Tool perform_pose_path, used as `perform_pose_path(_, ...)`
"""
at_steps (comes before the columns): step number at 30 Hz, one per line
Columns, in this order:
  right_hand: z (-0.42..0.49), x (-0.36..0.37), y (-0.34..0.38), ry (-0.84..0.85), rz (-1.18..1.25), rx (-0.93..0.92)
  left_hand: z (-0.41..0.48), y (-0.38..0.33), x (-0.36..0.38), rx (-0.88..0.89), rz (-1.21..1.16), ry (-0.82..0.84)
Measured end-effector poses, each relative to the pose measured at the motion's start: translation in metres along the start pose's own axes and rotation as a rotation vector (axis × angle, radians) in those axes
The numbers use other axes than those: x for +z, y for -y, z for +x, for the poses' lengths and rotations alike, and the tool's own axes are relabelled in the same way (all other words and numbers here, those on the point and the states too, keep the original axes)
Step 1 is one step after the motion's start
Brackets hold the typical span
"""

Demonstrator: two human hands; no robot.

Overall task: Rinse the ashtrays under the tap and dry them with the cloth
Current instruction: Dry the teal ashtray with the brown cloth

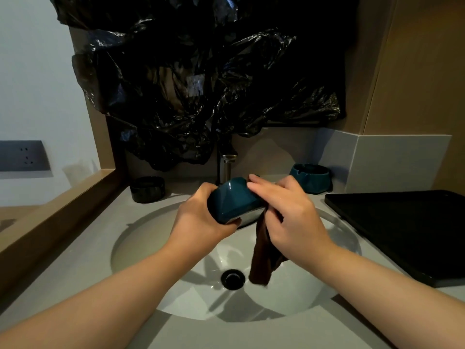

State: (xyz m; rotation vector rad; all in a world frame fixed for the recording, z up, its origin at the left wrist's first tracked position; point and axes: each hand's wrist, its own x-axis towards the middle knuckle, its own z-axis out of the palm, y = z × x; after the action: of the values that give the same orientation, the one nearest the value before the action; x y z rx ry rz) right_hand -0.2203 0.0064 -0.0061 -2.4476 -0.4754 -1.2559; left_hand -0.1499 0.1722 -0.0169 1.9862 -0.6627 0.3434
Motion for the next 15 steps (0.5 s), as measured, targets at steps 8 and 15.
perform_pose_path(8, 0.007, -0.003, -0.008, 0.086, 0.342, 0.685, 0.003, -0.002, 0.003, -0.115, -0.119, 0.01)
perform_pose_path(15, 0.009, -0.006, -0.021, 0.233, 0.583, 0.898, 0.007, -0.002, 0.005, -0.267, -0.368, 0.022)
